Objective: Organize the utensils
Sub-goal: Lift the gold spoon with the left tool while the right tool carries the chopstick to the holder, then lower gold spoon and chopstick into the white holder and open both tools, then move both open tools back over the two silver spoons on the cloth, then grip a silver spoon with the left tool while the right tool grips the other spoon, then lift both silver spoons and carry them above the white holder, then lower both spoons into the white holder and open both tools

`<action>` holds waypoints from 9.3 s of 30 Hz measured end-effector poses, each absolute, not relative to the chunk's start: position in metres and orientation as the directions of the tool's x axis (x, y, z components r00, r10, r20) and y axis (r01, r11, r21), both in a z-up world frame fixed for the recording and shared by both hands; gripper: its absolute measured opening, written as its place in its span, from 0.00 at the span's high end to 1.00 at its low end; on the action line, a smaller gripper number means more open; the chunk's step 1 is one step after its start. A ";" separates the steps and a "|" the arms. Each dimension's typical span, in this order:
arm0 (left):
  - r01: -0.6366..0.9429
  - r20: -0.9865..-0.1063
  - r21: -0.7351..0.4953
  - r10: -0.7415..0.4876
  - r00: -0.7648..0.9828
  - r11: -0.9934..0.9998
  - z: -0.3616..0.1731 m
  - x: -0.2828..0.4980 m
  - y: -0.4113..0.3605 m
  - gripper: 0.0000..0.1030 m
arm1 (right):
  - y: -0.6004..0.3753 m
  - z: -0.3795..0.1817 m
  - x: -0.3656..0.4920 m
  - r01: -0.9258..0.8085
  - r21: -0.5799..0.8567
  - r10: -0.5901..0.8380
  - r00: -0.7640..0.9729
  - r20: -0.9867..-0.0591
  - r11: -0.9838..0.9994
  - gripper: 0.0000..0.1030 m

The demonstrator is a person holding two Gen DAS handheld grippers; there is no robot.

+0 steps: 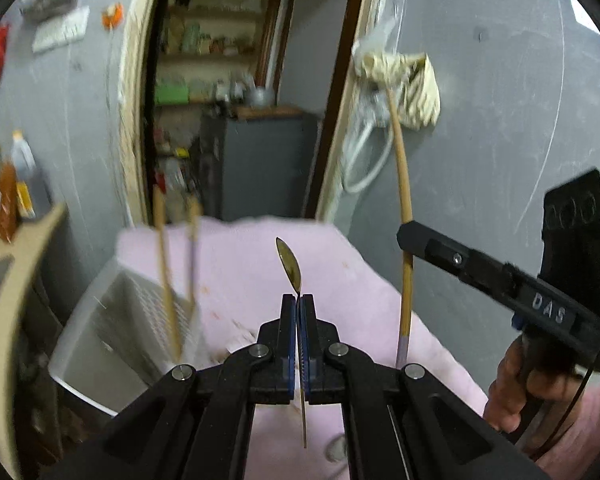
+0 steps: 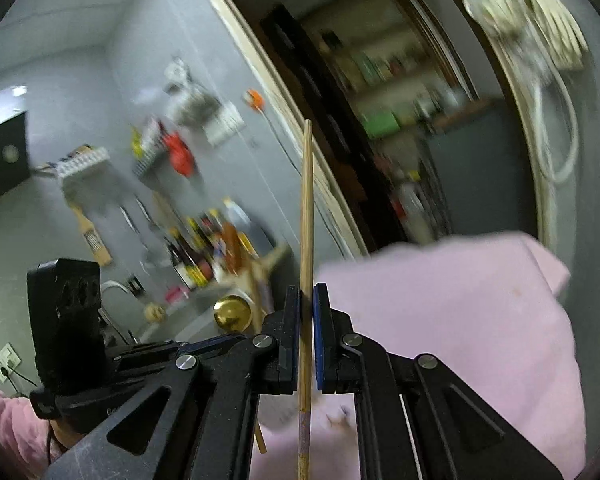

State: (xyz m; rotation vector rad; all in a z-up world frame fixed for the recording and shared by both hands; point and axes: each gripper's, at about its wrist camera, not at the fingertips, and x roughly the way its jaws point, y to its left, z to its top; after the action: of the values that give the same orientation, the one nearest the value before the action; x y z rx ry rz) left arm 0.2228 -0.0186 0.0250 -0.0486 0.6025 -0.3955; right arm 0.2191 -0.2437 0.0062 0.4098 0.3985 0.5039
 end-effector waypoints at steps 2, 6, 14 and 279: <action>0.338 -0.512 -0.139 -0.359 0.780 0.931 0.044 0.223 -0.007 0.98 | -0.234 0.023 0.220 -0.415 0.449 0.541 0.817 -0.198 0.791 0.94; 0.302 -0.457 -0.092 -0.309 0.834 0.949 0.072 0.230 0.013 0.98 | -0.206 0.049 0.224 -0.468 0.416 0.553 0.826 -0.107 0.779 0.94; 0.202 -0.380 -0.083 -0.218 0.899 0.976 0.082 0.242 0.058 0.98 | -0.153 0.072 0.244 -0.547 0.399 0.591 0.807 0.017 0.736 0.94; 0.092 -0.467 -0.129 -0.142 0.873 0.987 -0.024 0.215 0.086 0.93 | -0.081 -0.017 0.230 -0.441 0.058 0.416 0.783 -0.463 0.895 0.91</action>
State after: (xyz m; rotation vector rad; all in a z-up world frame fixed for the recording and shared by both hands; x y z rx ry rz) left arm 0.2154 0.0863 -0.0239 -0.1039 0.4948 -0.1223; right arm 0.2300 -0.0806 -0.0167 -0.0544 0.4870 0.4629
